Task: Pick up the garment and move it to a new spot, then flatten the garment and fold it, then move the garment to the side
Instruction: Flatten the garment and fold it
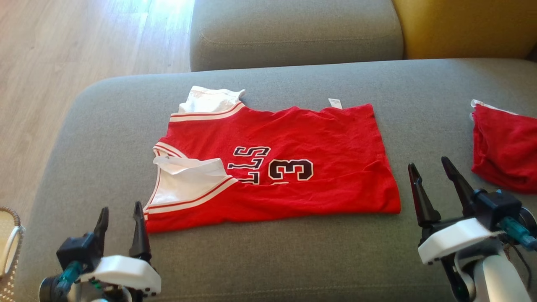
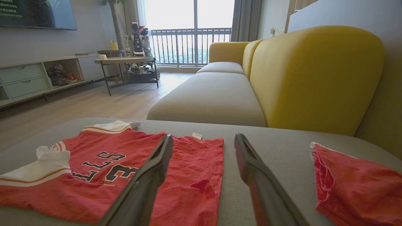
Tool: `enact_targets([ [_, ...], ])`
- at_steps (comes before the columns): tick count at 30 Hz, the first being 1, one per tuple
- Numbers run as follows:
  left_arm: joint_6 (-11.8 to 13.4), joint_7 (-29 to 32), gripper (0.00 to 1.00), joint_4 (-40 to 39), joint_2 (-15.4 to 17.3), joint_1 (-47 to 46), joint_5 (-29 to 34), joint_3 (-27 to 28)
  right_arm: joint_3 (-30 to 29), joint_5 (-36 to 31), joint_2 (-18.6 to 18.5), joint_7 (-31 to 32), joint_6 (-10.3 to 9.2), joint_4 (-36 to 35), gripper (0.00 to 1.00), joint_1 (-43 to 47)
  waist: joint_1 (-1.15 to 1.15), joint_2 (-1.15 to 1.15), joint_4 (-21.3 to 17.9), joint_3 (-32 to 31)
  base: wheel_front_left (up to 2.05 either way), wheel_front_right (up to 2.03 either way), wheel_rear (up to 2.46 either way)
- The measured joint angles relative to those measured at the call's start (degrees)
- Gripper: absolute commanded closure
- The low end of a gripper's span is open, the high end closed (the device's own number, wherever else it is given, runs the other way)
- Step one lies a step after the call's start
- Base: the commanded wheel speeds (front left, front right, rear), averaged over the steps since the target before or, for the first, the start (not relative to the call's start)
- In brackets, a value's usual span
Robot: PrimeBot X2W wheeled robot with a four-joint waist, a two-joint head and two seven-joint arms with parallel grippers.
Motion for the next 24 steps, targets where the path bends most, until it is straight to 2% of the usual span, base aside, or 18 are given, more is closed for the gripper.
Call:
enact_targets([
  [8, -2.9, 0.5, 0.00, 6.6, -0.2, -0.2, 1.0, -0.1, 1.8, -0.4, 0.2, 2.2, 0.00, -1.5, 0.00, 0.8, 0.00, 0.00, -0.2, 1.9, 0.00, 0.00, 0.00],
  [17, -7.1, 7.5, 0.00, 14.1, 1.1, -9.4, 1.8, -3.4, 4.1, -1.1, 0.3, 2.5, 0.00, -1.5, 0.00, -4.5, 0.00, 0.00, -0.3, 8.1, 0.00, 0.00, 0.00],
  [24, -7.4, 11.0, 0.00, 19.7, 1.4, -14.7, 2.2, -4.1, 5.1, -1.1, 0.2, 2.2, 0.00, -1.4, 0.00, -6.7, 0.02, 0.00, -1.3, 11.7, 0.00, 0.00, 0.00],
])
